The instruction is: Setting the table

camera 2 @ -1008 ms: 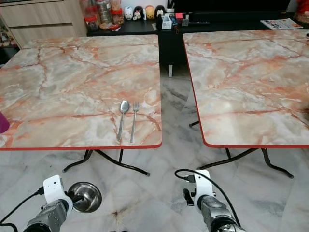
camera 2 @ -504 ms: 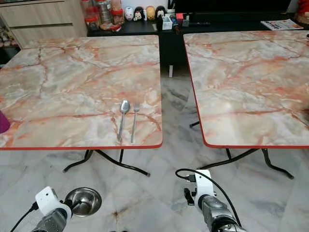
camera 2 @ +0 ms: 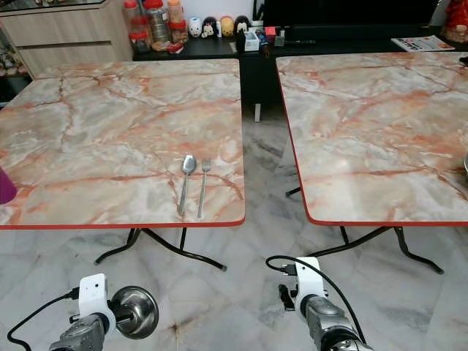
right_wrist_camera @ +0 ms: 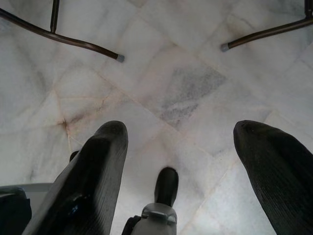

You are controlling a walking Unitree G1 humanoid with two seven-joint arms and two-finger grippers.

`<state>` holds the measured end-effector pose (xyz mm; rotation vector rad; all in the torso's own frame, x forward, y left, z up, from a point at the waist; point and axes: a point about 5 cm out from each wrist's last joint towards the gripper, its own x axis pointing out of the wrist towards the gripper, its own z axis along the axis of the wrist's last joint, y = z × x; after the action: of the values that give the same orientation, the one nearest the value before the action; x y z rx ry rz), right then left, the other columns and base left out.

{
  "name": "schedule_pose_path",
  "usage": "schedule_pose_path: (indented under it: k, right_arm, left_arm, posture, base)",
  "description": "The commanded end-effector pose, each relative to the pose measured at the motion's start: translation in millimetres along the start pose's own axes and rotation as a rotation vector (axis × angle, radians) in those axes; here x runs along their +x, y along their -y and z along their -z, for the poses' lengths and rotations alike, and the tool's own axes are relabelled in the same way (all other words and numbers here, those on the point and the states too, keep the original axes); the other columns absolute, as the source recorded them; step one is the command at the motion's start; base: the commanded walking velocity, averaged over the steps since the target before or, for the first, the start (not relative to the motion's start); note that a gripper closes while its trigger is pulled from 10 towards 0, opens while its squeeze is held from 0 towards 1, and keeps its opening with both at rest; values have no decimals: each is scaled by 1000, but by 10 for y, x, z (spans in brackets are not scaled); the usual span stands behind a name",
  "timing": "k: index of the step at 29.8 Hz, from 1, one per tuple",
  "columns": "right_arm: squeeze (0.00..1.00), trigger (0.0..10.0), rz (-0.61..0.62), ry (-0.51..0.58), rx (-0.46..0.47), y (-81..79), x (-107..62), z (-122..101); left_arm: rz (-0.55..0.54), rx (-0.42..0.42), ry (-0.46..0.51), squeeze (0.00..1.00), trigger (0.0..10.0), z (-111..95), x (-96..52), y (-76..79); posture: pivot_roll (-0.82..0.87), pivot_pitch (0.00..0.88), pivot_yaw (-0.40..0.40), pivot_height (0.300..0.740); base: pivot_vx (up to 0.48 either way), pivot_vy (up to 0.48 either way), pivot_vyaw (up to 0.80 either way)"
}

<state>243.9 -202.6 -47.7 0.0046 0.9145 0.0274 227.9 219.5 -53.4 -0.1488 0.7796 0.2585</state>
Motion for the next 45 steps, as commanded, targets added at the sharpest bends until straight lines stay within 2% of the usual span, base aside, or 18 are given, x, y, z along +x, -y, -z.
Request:
schedule_pose_path:
  k: [1,5,7,10,35,41,43,45]
  right_arm:
    - [0,10000,-6,-6,-13,-3,-2,29]
    - [0,10000,-7,-6,-13,-3,-2,30]
    - [0,10000,-7,-5,-9,-2,-2,26]
    - [0,10000,-10,-4,-3,-4,-1,21]
    - [0,10000,12,-27,-25,11,-1,19]
    - [0,10000,7,-7,8,3,-1,15]
    - [0,10000,3,-6,-1,2,-1,11]
    - [0,10000,3,-16,-53,9,-1,4]
  left_arm:
    - [-44,-20,-7,0,10000,36,-16,-127]
    - [-52,-23,-11,0,10000,44,-22,-183]
    - [-67,-31,-11,0,10000,49,-37,-292]
    - [-76,-45,-5,0,10000,43,-43,-340]
    - [-70,-53,2,0,10000,23,-26,-242]
    - [-74,-55,2,0,10000,25,-28,-251]
    - [-77,-54,2,0,10000,25,-28,-257]
    - [-80,-51,1,0,10000,24,-29,-263]
  posture:
    - [-58,0,47,740]
    - [-58,0,47,740]
    - [-52,11,45,740]
    - [-54,23,42,740]
    - [-57,44,53,740]
    - [-58,46,56,740]
    - [-58,46,56,740]
    - [-58,46,56,740]
  base:
    - [0,0,0]
    - [0,0,0]
    - [0,0,0]
    - [0,0,0]
    - [0,-360,0]
    - [0,-380,0]
    - [0,-375,0]
    - [0,-358,0]
